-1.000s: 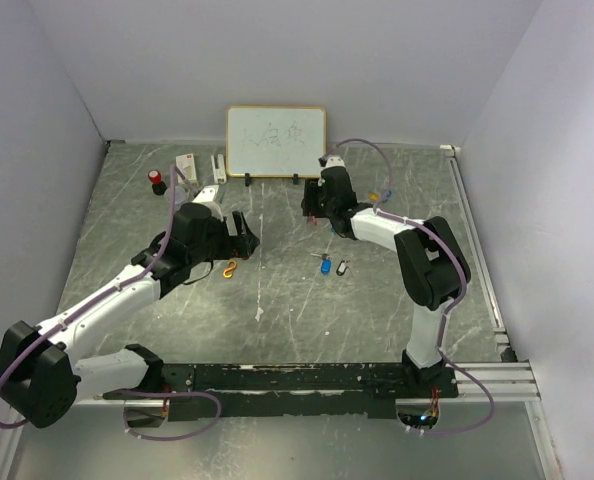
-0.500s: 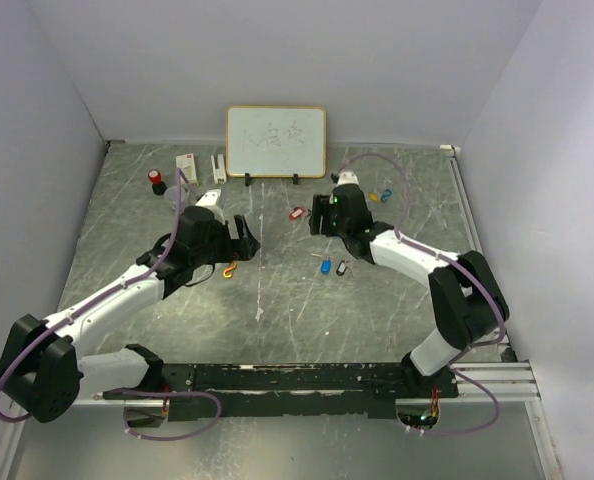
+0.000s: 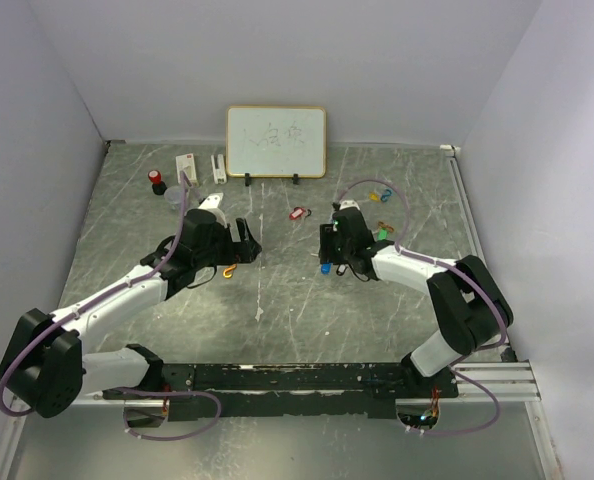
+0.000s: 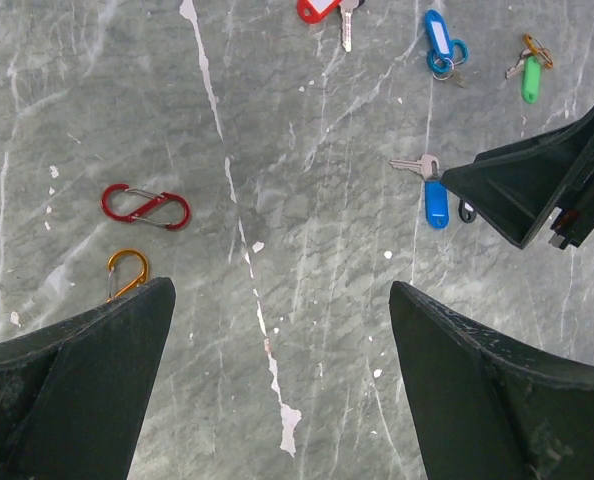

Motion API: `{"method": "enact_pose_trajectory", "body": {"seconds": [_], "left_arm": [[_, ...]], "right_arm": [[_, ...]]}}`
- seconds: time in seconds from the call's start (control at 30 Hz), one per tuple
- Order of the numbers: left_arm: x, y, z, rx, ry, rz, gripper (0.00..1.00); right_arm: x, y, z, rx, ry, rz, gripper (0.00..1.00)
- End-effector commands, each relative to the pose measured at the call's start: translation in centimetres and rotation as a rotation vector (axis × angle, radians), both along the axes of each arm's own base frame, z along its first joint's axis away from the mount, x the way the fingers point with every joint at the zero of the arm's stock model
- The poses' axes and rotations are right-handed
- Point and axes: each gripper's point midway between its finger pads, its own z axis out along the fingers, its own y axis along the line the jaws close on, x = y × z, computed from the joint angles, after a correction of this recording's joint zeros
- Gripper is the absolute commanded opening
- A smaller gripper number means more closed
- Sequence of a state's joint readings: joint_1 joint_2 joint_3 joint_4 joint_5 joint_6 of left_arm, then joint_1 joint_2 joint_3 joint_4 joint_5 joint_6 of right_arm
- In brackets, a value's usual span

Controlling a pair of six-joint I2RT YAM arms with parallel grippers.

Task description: Put the keys on the keyring

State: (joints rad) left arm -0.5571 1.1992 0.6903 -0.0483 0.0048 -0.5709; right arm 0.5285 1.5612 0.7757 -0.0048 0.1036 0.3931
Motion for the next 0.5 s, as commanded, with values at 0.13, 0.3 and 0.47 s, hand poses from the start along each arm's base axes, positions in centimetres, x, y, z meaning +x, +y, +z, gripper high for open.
{"method": "enact_pose_trajectory", "body": {"seconds": [0.13, 0.3, 0.47], "left_arm": [[0.4, 0.0, -0.2, -0.020, -0.012, 0.016, 1.00], [0.5, 0.0, -0.5, -0.016, -0.008, 0.018, 0.99], [0.6, 0.0, -0.8, -0.012, 0.002, 0.021, 1.00]], "right_arm": [[-0.1, -0.3, -1.1, 0.041, 0.019, -0.002, 0.49], [0.4, -1.2, -1.6, 0.052, 0.032, -0.021, 0.46], [0.5, -0.9, -2.0, 0.064, 0.042, -0.008, 0.43]]}}
